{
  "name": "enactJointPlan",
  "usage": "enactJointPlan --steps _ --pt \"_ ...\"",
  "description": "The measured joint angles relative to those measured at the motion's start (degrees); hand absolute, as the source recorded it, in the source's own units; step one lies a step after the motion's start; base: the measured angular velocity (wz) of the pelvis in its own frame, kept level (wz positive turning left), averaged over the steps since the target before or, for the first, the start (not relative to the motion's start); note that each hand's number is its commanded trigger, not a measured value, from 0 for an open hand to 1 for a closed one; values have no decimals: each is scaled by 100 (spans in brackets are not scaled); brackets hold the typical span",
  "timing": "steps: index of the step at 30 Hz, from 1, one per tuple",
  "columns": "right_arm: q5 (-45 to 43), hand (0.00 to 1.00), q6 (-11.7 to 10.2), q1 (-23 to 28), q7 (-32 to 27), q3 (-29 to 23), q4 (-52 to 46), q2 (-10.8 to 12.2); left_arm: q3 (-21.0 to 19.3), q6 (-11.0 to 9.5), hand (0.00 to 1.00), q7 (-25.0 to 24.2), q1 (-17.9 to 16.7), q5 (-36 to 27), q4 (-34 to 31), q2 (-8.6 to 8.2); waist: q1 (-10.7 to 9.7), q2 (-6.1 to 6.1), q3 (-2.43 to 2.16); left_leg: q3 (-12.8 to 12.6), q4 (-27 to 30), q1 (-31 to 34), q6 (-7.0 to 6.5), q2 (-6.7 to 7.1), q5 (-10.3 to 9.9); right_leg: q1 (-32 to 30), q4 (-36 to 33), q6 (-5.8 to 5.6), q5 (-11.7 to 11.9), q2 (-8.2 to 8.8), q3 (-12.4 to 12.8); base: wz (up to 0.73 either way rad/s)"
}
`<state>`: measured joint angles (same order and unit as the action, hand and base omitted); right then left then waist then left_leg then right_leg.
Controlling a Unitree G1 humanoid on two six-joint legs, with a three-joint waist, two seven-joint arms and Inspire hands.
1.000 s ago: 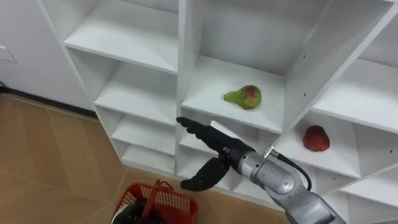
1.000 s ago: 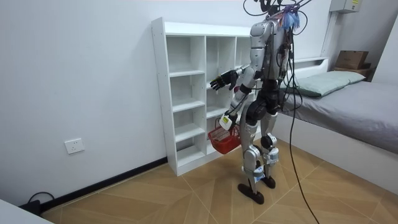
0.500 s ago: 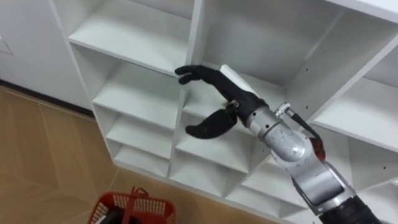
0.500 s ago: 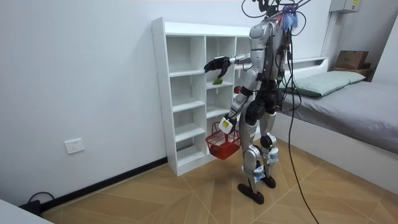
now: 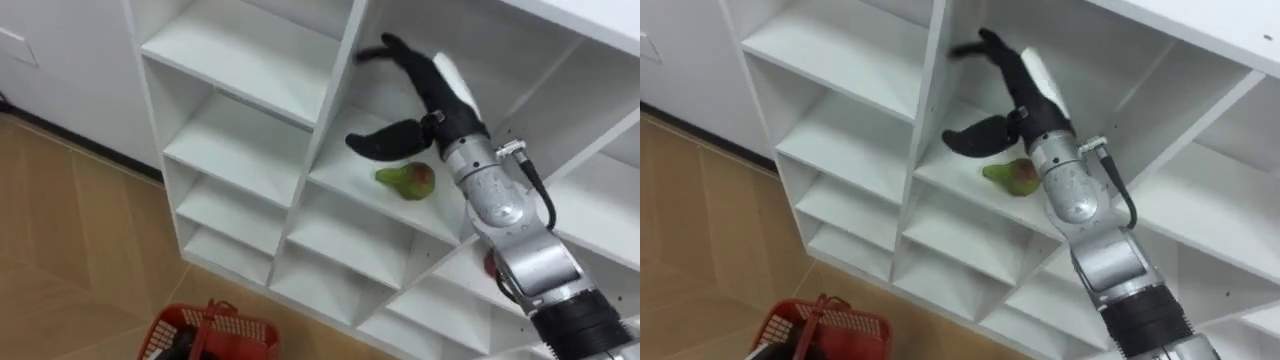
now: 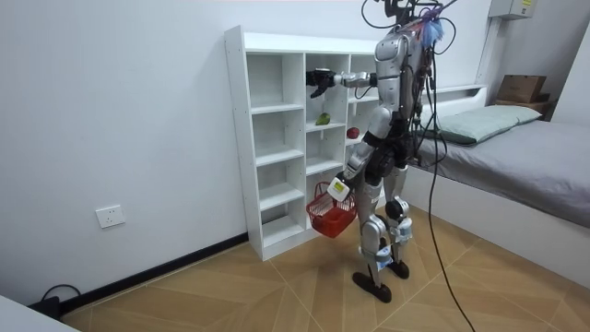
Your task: Collect fruits from the closet
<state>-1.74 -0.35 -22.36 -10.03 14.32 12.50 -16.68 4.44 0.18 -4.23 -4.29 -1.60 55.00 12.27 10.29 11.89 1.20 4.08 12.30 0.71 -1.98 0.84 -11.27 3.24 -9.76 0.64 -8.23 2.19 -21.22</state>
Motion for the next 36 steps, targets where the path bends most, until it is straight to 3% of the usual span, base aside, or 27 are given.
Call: enactJointPlan --steps 4,6,9,15,24,34,36 --pt "283 0 -2 -119 -105 3 357 -30 18 27 100 -26 -30 7 -84 31 -29 48 -15 137 43 22 1 27 0 36 10 -16 -10 7 -93 24" --pt "372 0 -3 -207 -129 3 742 -120 15 71 100 -75 -31 9 -84 37 -33 86 -24 256 58 25 -3 92 2 82 11 -107 -69 54 -83 27" --pt "395 0 -2 -225 -206 2 984 -195 -17 116 100 -109 -40 14 -94 76 -27 121 -23 328 99 70 -3 91 3 81 11 -120 -77 69 -78 14" --pt "394 0 19 -226 -209 -4 1243 -236 -315 227 100 -158 -38 340 -185 62 -22 157 -20 329 124 114 -4 95 3 64 14 -123 -79 74 -68 2" --pt "413 0 49 -226 -204 -4 1454 -426 -321 239 100 -300 -49 510 -287 79 63 159 -22 311 173 136 -3 93 2 68 15 -122 -79 65 -54 0" --pt "586 0 51 -224 -191 -61 1720 -440 -431 254 100 -376 -45 748 -288 173 -50 126 -6 312 348 265 6 93 -19 53 12 -121 -78 65 -85 1" --pt "627 0 51 -217 -184 -61 1732 -440 -425 345 100 -376 -49 749 -348 172 -83 95 -12 312 352 278 6 96 -19 52 12 -121 -78 65 -91 0"
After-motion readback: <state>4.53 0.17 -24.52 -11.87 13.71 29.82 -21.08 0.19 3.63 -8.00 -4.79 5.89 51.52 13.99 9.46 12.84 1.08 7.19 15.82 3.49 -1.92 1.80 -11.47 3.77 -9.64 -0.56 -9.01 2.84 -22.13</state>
